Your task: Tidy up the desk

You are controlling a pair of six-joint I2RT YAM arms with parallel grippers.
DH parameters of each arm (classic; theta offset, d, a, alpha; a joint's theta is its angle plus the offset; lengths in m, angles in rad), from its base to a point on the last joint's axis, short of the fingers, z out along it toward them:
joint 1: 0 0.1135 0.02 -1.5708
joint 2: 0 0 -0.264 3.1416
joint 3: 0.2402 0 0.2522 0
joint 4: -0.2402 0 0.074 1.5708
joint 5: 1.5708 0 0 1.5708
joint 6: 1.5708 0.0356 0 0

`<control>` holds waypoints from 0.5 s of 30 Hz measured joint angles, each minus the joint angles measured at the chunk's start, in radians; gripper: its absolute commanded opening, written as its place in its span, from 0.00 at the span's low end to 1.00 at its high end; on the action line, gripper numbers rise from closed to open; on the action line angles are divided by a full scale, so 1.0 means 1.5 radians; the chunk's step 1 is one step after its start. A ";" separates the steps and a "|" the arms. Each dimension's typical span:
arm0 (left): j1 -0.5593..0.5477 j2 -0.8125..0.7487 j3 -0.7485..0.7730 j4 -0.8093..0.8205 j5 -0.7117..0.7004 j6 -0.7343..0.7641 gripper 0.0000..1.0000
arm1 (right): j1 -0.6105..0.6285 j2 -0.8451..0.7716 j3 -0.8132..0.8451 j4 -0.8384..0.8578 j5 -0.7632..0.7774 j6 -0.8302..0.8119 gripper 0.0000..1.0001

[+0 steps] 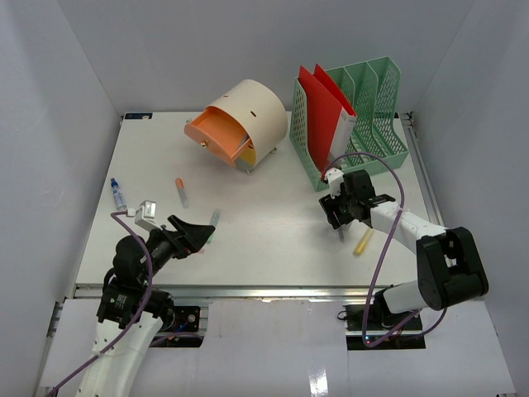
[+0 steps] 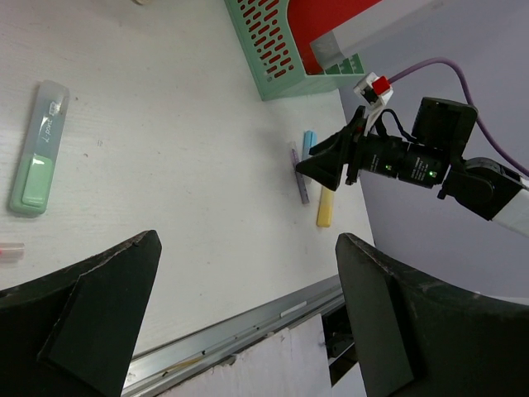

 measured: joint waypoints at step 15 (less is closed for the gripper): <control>0.000 0.007 0.000 -0.004 0.010 -0.006 0.98 | 0.002 0.048 0.015 0.004 -0.007 0.012 0.56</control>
